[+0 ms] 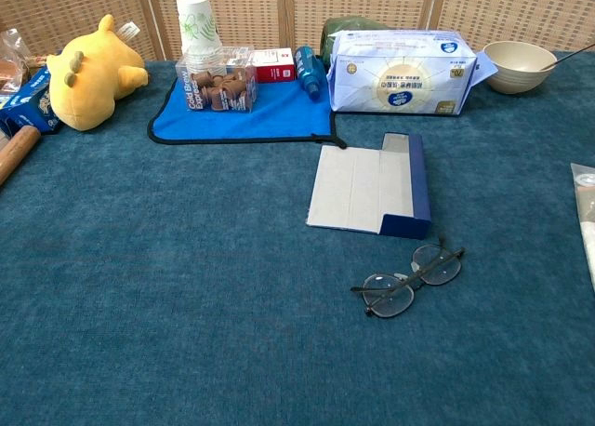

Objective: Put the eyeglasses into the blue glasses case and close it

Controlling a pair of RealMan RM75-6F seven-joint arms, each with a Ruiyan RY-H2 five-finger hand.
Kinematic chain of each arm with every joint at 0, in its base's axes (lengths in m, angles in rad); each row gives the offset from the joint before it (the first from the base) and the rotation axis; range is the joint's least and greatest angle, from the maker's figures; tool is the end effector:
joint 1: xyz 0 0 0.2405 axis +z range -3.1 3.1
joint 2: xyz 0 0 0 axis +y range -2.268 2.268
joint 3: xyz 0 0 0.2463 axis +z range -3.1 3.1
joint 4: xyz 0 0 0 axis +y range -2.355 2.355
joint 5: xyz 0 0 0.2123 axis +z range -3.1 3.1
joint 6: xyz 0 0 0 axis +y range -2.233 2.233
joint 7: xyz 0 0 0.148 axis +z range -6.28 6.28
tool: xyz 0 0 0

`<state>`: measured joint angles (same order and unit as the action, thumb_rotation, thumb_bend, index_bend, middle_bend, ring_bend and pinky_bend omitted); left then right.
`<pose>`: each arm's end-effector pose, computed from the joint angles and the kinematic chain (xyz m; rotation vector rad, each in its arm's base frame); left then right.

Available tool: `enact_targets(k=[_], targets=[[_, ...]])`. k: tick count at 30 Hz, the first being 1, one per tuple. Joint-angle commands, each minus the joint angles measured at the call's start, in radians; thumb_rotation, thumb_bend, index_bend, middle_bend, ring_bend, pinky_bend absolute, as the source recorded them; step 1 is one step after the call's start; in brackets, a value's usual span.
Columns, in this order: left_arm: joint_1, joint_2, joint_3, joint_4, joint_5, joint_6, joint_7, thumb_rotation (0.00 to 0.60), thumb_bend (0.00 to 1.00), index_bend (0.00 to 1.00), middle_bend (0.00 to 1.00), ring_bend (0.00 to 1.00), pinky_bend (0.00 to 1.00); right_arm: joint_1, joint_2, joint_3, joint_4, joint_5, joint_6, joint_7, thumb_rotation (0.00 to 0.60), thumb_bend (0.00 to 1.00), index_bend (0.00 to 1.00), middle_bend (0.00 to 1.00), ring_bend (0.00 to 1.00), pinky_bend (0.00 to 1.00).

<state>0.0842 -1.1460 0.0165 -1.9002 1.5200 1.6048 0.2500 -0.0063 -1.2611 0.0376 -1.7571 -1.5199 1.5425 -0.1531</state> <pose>-0.2639 0.1227 0.1342 -1.2515 -1.0152 -0.8529 -0.2679 -0.1540 0.1071 1.2850 -1.0233 0.9728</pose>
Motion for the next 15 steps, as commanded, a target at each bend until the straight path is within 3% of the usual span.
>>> enact_targets(k=[1,15], targets=[[-0.004,-0.005,-0.003,0.006,-0.008,-0.009,-0.006,0.600,0.30,0.24,0.16,0.01,0.00,-0.002,0.002,0.001,-0.007,0.005,0.001,-0.007,0.600,0.30,0.24,0.22,0.12,0.13],[0.015,0.009,0.006,0.025,0.033,0.033,-0.056,0.600,0.30,0.24,0.16,0.01,0.00,-0.035,0.008,-0.024,-0.013,-0.043,0.057,0.004,0.600,0.30,0.24,0.22,0.12,0.13]])
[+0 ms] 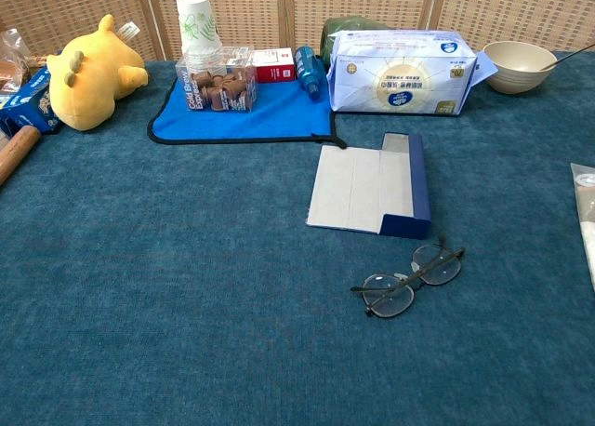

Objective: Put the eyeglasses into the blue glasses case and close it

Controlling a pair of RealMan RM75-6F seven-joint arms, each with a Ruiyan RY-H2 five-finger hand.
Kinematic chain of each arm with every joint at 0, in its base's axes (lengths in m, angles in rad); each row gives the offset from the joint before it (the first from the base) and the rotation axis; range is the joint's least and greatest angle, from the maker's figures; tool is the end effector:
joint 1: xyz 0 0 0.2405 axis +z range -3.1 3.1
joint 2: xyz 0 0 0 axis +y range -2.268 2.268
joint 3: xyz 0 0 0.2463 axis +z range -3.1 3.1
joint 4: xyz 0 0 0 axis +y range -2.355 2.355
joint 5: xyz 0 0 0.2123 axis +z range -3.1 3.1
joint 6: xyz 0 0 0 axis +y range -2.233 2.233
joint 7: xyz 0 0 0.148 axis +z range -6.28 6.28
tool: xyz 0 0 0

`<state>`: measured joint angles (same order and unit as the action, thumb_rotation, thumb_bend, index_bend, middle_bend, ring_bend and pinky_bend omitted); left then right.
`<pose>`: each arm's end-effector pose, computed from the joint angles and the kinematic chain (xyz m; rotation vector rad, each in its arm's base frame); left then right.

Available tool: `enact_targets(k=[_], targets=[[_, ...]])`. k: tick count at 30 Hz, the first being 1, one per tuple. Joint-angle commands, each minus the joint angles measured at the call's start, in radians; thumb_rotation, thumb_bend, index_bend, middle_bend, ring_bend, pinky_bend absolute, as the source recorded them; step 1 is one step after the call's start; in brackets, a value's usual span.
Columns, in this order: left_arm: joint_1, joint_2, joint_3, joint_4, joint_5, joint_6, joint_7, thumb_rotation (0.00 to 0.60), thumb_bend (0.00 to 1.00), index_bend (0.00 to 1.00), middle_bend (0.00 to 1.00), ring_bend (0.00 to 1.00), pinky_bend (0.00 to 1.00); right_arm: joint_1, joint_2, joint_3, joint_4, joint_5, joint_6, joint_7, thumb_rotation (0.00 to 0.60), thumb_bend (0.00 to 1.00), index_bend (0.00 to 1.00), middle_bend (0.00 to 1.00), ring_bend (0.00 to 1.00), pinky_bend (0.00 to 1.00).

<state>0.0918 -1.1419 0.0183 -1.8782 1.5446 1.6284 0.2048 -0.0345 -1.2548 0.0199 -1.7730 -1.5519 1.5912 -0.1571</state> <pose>-0.2658 0.1202 0.1387 -1.2397 -1.0049 -0.8895 -0.2648 -0.1430 0.1123 1.2639 -1.0064 0.9889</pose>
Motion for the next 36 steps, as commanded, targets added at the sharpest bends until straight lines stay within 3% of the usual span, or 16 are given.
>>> enact_targets(k=[1,11,22,31,36], targets=[[0.010,0.007,0.006,0.004,0.012,0.013,-0.015,0.600,0.30,0.24,0.16,0.01,0.00,-0.009,0.002,-0.009,0.003,-0.017,0.012,0.011,0.600,0.30,0.24,0.22,0.12,0.13],[0.013,0.025,0.016,0.003,0.025,0.009,-0.034,0.600,0.30,0.24,0.16,0.01,0.00,0.005,0.012,-0.013,0.000,-0.047,-0.006,0.010,0.600,0.30,0.24,0.22,0.12,0.13],[-0.009,0.040,0.001,-0.015,0.006,-0.025,-0.027,0.600,0.30,0.24,0.16,0.01,0.00,0.120,0.019,0.015,-0.065,-0.075,-0.154,0.030,0.600,0.29,0.22,0.22,0.12,0.13],[-0.024,0.047,-0.013,-0.011,-0.026,-0.049,-0.035,0.600,0.30,0.24,0.16,0.01,0.00,0.291,-0.029,0.103,-0.111,-0.010,-0.358,-0.025,0.600,0.28,0.20,0.20,0.12,0.13],[-0.036,0.046,-0.025,0.000,-0.054,-0.070,-0.041,0.600,0.30,0.24,0.16,0.01,0.00,0.384,-0.082,0.163,-0.134,0.107,-0.464,-0.100,0.600,0.23,0.16,0.18,0.11,0.13]])
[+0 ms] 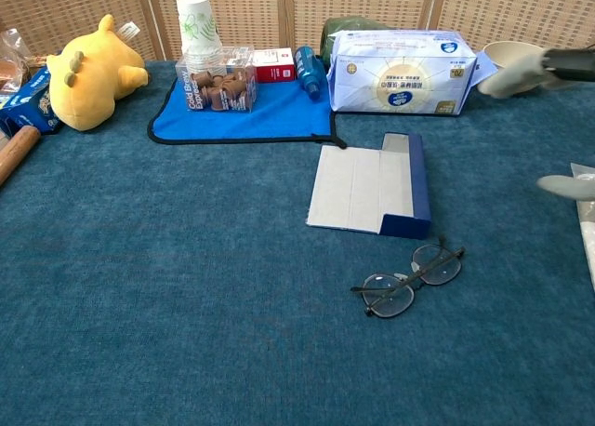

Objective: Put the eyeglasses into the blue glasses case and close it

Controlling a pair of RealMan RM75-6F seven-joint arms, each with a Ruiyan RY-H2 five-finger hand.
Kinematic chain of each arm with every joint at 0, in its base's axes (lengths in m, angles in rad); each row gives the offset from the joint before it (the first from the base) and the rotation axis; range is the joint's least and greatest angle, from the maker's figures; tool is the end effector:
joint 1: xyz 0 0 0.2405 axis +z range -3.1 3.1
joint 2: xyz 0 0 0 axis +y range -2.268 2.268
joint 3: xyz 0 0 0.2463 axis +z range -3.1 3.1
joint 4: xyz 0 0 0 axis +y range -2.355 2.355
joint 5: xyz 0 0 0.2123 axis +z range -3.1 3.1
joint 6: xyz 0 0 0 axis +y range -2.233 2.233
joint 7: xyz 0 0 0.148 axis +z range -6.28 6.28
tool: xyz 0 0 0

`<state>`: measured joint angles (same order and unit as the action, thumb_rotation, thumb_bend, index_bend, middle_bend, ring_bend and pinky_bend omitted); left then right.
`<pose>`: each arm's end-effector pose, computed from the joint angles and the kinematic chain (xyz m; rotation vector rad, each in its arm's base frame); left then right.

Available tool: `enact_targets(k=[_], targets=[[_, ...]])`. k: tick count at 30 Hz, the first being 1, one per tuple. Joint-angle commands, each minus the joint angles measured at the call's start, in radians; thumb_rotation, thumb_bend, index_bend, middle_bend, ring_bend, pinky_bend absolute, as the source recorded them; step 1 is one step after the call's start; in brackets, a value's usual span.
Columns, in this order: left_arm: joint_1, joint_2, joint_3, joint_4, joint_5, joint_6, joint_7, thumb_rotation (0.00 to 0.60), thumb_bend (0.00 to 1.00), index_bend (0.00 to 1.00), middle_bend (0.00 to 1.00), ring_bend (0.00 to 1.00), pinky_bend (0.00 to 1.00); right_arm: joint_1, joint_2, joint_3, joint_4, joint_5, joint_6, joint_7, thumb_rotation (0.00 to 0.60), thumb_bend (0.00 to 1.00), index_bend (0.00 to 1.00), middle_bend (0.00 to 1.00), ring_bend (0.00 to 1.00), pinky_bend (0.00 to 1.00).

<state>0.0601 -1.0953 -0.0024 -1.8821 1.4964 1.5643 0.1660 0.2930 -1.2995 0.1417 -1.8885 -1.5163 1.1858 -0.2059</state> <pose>-0.2729 0.1319 0.1450 -1.2601 -1.0344 -0.8643 -0.1672 -0.2299 0.0597 1.6912 -1.0617 1.1714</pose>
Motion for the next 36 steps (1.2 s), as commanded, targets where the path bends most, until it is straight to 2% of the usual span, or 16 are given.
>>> enact_targets(k=[1,10,14,23,36], targets=[[-0.008,-0.001,-0.007,0.006,-0.012,-0.011,-0.003,0.600,0.30,0.24,0.16,0.01,0.00,0.076,-0.052,0.053,-0.020,0.103,-0.078,-0.078,0.600,0.22,0.14,0.18,0.10,0.13],[-0.033,0.010,-0.035,0.005,-0.015,-0.014,-0.007,0.600,0.30,0.24,0.16,0.01,0.00,0.224,-0.191,0.128,0.018,0.389,-0.146,-0.301,0.600,0.14,0.01,0.10,0.02,0.13],[-0.040,0.014,-0.040,0.000,-0.012,-0.013,-0.012,0.600,0.30,0.24,0.16,0.01,0.00,0.279,-0.245,0.141,0.042,0.497,-0.133,-0.390,0.600,0.13,0.00,0.08,0.00,0.14],[-0.049,0.004,-0.039,0.005,-0.026,-0.028,-0.013,0.600,0.30,0.24,0.16,0.01,0.00,0.372,-0.323,0.146,0.078,0.632,-0.097,-0.496,0.600,0.13,0.00,0.05,0.00,0.14],[-0.051,-0.002,-0.033,0.015,-0.033,-0.031,-0.026,0.600,0.30,0.24,0.16,0.01,0.00,0.463,-0.380,0.160,0.123,0.730,-0.042,-0.577,0.600,0.12,0.00,0.04,0.00,0.14]])
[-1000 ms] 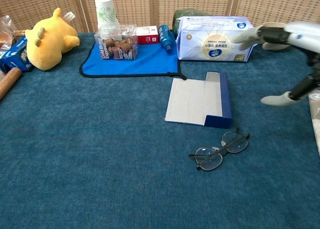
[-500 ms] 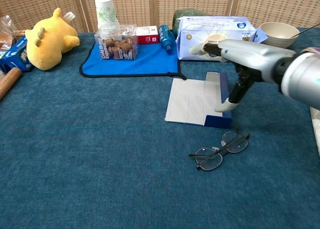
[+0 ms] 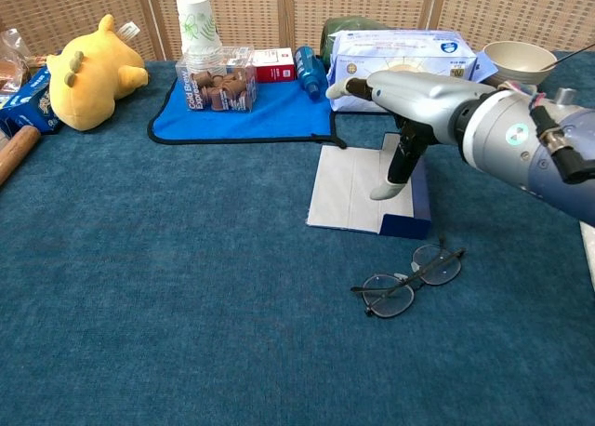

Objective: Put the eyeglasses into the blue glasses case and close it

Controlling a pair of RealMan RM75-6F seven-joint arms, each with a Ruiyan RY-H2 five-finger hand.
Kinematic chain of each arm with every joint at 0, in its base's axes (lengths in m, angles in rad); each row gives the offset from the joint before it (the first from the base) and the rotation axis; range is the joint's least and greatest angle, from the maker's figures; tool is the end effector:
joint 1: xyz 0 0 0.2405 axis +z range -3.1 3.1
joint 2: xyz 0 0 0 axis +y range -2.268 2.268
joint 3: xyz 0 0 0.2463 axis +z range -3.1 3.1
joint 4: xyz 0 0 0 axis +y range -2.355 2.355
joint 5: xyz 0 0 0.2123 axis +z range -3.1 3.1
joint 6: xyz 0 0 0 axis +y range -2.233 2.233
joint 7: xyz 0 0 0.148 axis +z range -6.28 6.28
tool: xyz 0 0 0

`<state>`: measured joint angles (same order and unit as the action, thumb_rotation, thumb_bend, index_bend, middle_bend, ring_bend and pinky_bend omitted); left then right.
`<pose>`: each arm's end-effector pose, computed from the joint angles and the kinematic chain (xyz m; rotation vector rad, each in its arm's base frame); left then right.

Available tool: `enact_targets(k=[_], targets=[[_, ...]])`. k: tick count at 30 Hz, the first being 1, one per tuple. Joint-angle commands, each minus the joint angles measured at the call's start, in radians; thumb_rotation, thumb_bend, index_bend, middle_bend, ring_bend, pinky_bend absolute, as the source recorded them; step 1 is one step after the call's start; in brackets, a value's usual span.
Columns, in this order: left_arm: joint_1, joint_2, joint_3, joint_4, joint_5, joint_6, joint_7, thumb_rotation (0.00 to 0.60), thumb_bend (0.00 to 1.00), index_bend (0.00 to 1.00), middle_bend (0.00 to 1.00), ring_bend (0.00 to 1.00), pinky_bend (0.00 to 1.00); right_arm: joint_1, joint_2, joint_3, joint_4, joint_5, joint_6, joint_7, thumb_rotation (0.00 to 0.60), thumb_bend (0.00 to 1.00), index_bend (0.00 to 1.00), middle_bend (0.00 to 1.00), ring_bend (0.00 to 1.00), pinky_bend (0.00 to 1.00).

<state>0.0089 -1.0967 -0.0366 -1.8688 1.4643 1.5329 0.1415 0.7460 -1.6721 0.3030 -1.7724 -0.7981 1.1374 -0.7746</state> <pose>-0.2716 0.1523 0.1461 -1.2670 -1.0258 -0.9015 -0.0681 -0.3048 -0.0327 1.7771 -1.0699 0.9217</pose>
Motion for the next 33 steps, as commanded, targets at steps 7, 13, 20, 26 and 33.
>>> enact_targets(k=[7,13,20,26,33], targets=[[0.001,-0.005,0.004,0.012,-0.003,-0.001,-0.014,0.600,0.30,0.24,0.16,0.01,0.00,0.057,-0.053,-0.005,0.047,0.054,0.044,-0.061,0.600,0.13,0.00,0.03,0.00,0.14],[0.003,-0.005,0.005,0.018,-0.007,0.002,-0.024,0.600,0.30,0.24,0.16,0.01,0.00,0.079,-0.074,-0.015,0.075,0.084,0.074,-0.106,0.600,0.13,0.00,0.03,0.00,0.14],[0.002,-0.009,0.007,0.032,-0.008,-0.002,-0.039,0.600,0.30,0.24,0.16,0.01,0.00,0.089,-0.093,-0.055,0.110,0.084,0.135,-0.171,0.600,0.13,0.00,0.03,0.00,0.14],[-0.002,-0.011,0.006,0.037,-0.008,-0.006,-0.043,0.600,0.30,0.24,0.16,0.01,0.00,0.088,-0.104,-0.076,0.115,0.097,0.165,-0.208,0.600,0.13,0.00,0.02,0.00,0.14],[-0.002,-0.011,0.007,0.038,-0.003,-0.002,-0.046,0.600,0.30,0.24,0.16,0.01,0.00,0.083,-0.100,-0.103,0.139,0.067,0.196,-0.238,0.600,0.14,0.00,0.01,0.00,0.14]])
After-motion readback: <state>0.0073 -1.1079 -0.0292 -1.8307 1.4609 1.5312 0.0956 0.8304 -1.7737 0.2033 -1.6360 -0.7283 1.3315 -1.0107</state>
